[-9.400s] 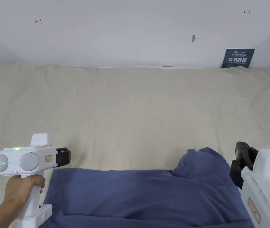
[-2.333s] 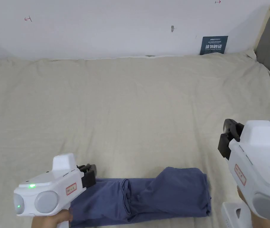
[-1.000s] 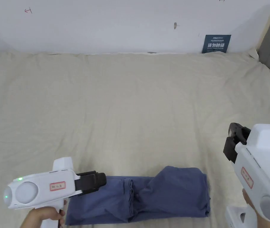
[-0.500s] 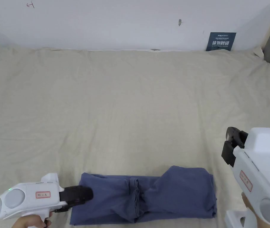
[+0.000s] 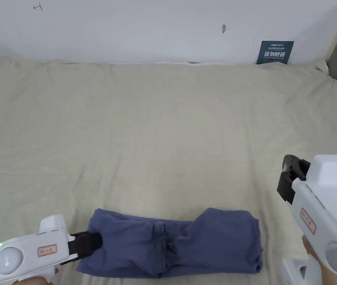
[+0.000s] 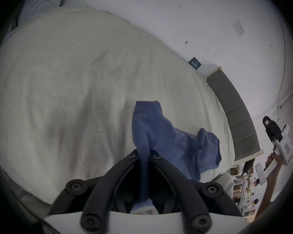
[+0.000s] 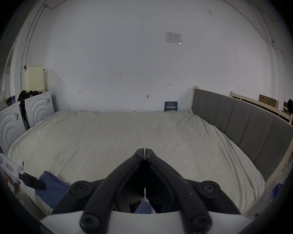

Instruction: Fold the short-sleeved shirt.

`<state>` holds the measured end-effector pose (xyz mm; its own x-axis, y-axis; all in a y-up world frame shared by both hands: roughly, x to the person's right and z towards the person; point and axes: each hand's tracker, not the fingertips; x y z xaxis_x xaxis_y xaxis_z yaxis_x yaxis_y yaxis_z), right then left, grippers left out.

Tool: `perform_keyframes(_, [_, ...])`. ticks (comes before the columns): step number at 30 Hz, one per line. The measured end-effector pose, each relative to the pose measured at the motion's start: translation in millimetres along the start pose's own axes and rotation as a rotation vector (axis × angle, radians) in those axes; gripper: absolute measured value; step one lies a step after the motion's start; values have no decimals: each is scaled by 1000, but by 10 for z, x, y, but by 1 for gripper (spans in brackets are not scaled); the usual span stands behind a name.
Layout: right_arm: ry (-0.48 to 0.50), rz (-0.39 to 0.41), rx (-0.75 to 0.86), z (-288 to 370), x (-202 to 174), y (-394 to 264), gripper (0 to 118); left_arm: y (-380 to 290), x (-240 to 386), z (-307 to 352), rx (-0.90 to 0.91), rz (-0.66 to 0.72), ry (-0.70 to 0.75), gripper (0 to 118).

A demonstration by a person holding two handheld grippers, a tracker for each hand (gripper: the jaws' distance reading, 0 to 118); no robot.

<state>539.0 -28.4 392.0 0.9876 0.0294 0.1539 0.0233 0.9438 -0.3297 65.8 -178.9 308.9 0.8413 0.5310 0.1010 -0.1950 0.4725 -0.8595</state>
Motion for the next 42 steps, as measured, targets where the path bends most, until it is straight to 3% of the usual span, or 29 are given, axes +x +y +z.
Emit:
perform_keyframes(8, [16, -15, 19, 50, 67, 10, 1, 118, -95, 697, 83, 47, 162, 10])
perform_keyframes(14, [21, -26, 25, 80, 106, -1, 1, 174, 549, 641, 90, -24, 124, 10])
perform_keyframes(22, [0, -47, 31, 164, 263, -20, 1, 159, 1803, -33, -9, -223, -56, 10])
perform_keyframes(32, [-70, -63, 29, 265, 576, -61, 1, -433, 2530, -1353, -249, -562, 151, 10])
perform_keyframes(33, [-76, -64, 28, 270, 599, -66, 1, -488, 2541, -1444, -265, -572, 173, 13])
perform_keyframes(35, [-87, -65, 28, 282, 635, -78, 1, -551, 2553, -1529, -256, -551, 170, 38])
perform_keyframes(36, [-92, -66, 25, 285, 652, -81, 1, -558, 2559, -1519, -263, -528, 120, 68])
perform_keyframes(38, [-97, -71, 24, 287, 670, -89, 1, -547, 2573, -1471, -254, -465, 37, 108])
perform_keyframes(39, [-99, -73, 22, 285, 673, -89, 1, -530, 2581, -1429, -252, -446, 8, 117])
perform_keyframes(42, [-99, -75, 21, 285, 668, -89, 1, -456, 2582, -1214, -159, -423, -39, 110])
